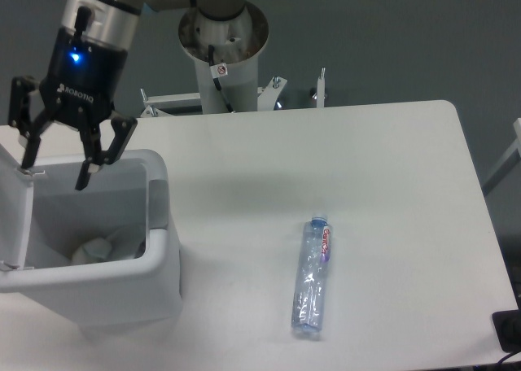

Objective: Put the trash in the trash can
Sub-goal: 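Move the empty gripper back over the clear water bottle, then lower the gripper around the bottle's cap end and close on it, then lift the bottle and carry it over the trash can opening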

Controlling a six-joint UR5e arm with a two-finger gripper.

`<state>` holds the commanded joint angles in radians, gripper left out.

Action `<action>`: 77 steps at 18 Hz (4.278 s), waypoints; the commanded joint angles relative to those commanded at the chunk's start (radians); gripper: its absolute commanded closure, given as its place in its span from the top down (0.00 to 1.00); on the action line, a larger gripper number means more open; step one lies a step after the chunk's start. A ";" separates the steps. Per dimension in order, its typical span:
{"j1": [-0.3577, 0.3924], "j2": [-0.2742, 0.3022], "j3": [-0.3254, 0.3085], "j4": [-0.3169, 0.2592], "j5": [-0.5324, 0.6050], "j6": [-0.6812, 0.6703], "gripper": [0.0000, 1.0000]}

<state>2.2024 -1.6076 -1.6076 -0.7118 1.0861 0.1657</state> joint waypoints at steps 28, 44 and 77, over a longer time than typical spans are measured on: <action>0.267 -0.568 0.066 -0.006 0.247 0.296 1.00; 0.241 -0.643 0.084 0.000 0.345 0.391 1.00; 0.226 -0.626 0.115 0.002 0.365 0.414 0.59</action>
<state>2.4283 -2.2337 -1.4927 -0.7102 1.4512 0.5799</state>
